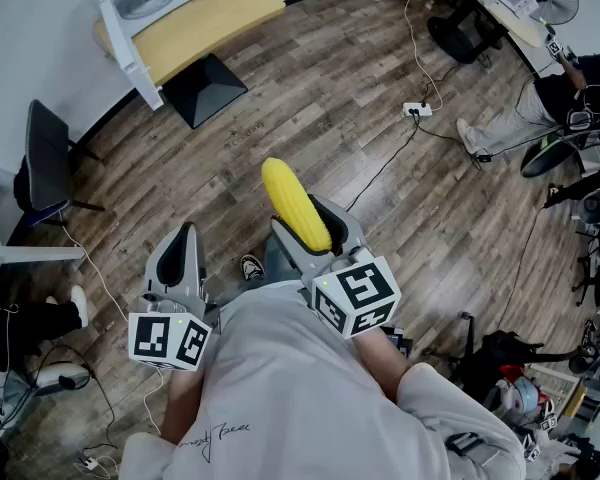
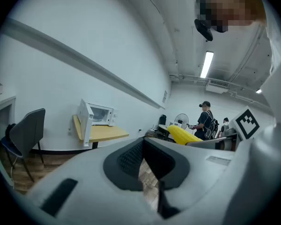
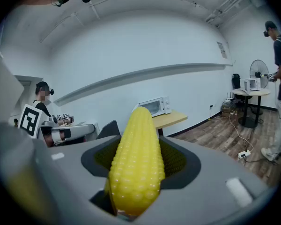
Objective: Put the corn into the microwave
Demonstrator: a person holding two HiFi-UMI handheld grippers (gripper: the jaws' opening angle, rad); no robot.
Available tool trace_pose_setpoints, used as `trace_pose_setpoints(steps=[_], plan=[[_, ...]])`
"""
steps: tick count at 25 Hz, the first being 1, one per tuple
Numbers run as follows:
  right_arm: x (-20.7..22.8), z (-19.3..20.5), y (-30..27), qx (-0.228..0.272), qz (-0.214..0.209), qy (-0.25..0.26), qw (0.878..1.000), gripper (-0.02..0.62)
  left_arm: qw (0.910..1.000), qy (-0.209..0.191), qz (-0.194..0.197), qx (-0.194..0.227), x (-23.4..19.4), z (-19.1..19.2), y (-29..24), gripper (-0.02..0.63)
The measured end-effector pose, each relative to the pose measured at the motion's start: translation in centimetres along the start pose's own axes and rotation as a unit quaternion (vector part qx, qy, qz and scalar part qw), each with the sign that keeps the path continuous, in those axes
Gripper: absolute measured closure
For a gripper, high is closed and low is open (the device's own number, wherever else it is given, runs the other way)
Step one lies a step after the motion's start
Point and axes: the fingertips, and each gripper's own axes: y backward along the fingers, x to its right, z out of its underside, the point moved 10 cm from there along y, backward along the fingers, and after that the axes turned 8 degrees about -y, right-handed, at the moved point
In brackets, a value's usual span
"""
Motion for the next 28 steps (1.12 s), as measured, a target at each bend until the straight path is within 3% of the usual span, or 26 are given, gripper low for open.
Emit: trace_pose_setpoints(steps=[9,15,28], plan=[[-1.2,-0.2,-0.5,-0.013,-0.012,0.008,1.0,0.331,0.9998,0.012,0.006,0.012,-1.0,-0.5,0.0,0.618],[-1.8,-0.7,-1.3,-0.004,-0.025,-0.014,1.0,0.331,0.9997,0.016,0.015,0.014,-1.7,-0.6,0.0,0.618],[1.8,-3.3,-5.7,-0.005,-0.038,-0.021,0.999,0.33,0.9995,0.021,0.019,0.011,-2.4,-1.7,-4.8,0.618]])
